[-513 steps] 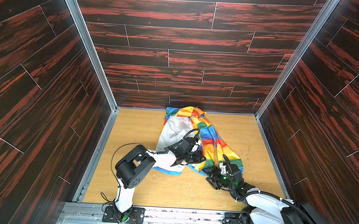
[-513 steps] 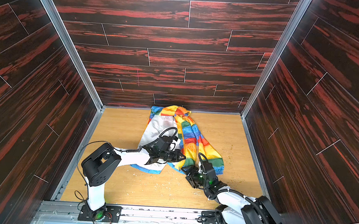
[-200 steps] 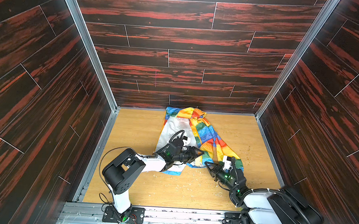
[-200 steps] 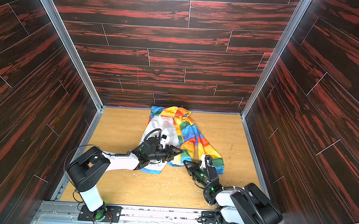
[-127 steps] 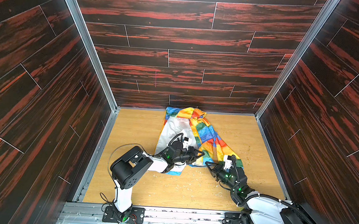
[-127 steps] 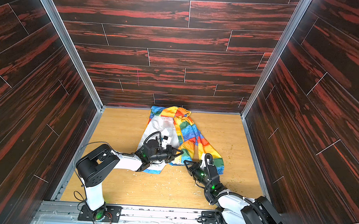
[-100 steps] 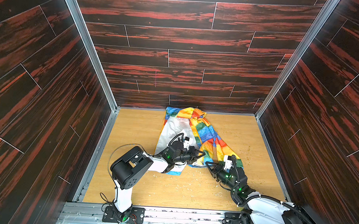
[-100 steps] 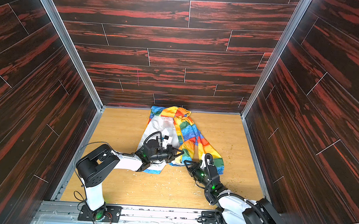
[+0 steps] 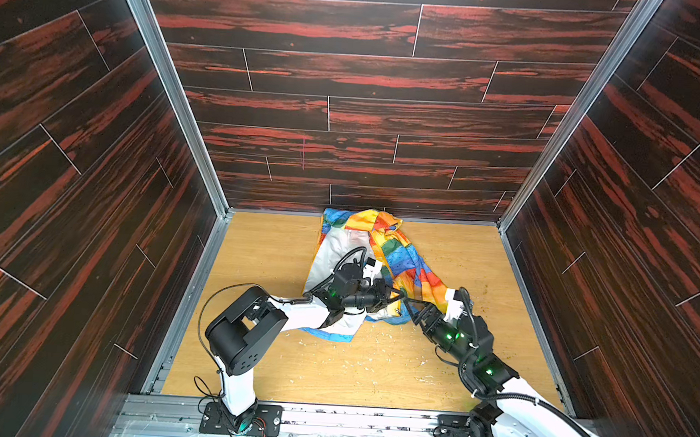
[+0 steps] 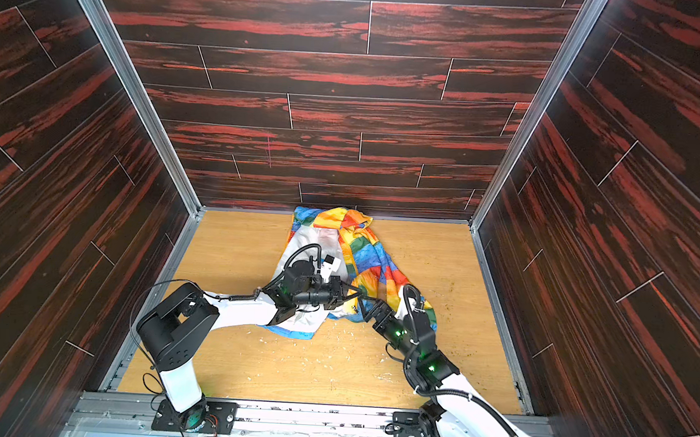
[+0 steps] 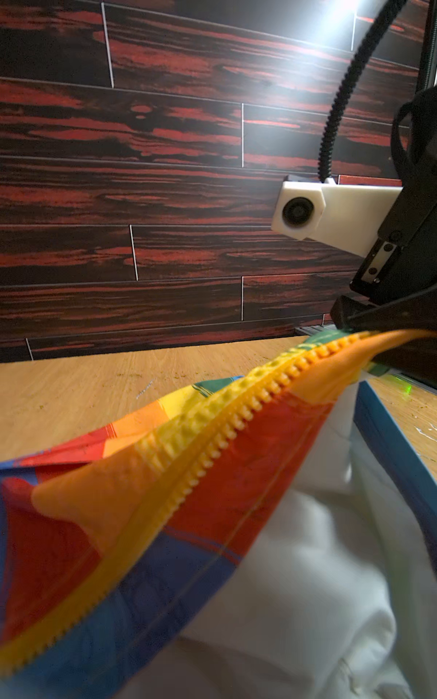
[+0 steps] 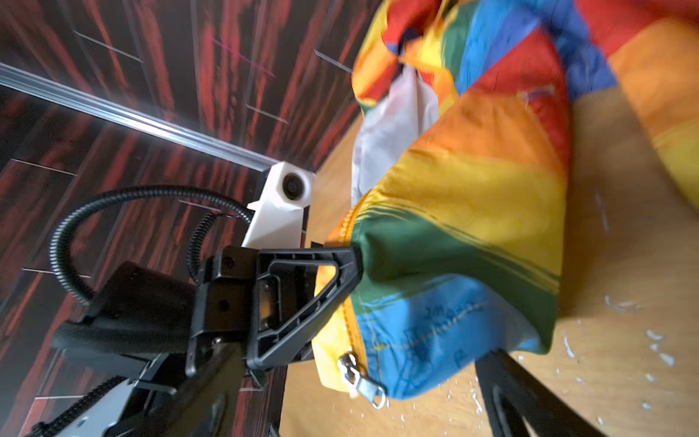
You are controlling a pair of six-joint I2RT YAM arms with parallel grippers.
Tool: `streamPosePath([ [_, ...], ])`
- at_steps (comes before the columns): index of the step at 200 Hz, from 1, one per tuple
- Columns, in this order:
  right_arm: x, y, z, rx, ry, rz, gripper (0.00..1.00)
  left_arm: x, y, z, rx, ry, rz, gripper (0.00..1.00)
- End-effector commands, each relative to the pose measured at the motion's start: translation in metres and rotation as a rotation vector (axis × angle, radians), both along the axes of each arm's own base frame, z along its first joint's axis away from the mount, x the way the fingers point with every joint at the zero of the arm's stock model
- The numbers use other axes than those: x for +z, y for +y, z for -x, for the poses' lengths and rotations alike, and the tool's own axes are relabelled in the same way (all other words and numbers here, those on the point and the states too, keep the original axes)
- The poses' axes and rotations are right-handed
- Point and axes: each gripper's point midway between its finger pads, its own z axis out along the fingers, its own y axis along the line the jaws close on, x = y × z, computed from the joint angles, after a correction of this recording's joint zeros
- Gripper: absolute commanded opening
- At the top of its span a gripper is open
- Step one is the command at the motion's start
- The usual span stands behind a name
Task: Zip up the jacket
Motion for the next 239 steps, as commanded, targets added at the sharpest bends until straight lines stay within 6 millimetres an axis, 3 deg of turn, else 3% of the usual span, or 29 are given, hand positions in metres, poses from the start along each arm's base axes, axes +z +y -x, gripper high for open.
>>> streamPosePath([
  [1, -0.011, -0.025, 0.003, -0.104, -0.019, 0.011, 0.99, 0.020, -0.002, 0.000, -0.019, -0.050, 0.000, 0.00],
  [11, -0.012, -0.029, 0.008, -0.095, 0.021, 0.028, 0.99, 0.022, -0.003, -0.001, -0.016, -0.054, -0.003, 0.00],
  [29, 0.005, -0.019, 0.016, -0.008, -0.011, 0.053, 0.98, 0.023, -0.004, -0.004, -0.010, -0.057, -0.009, 0.00],
  [46, 0.017, -0.006, 0.020, 0.056, -0.052, -0.046, 0.93, 0.025, -0.005, -0.007, -0.005, -0.062, -0.011, 0.00],
  [88, 0.016, 0.025, 0.022, 0.163, 0.033, -0.267, 0.78, 0.030, -0.006, -0.012, 0.009, -0.068, -0.016, 0.00],
  [150, 0.030, 0.063, 0.018, 0.185, 0.012, -0.409, 0.83, 0.028, -0.004, -0.011, 0.022, -0.056, -0.022, 0.00],
  [184, 0.016, 0.050, 0.003, 0.071, -0.004, -0.428, 0.85, 0.036, -0.005, -0.010, 0.022, -0.055, 0.000, 0.00],
  [239, 0.020, 0.031, -0.015, 0.023, -0.107, -0.449, 0.85, 0.052, -0.005, -0.006, 0.022, -0.022, 0.083, 0.00],
])
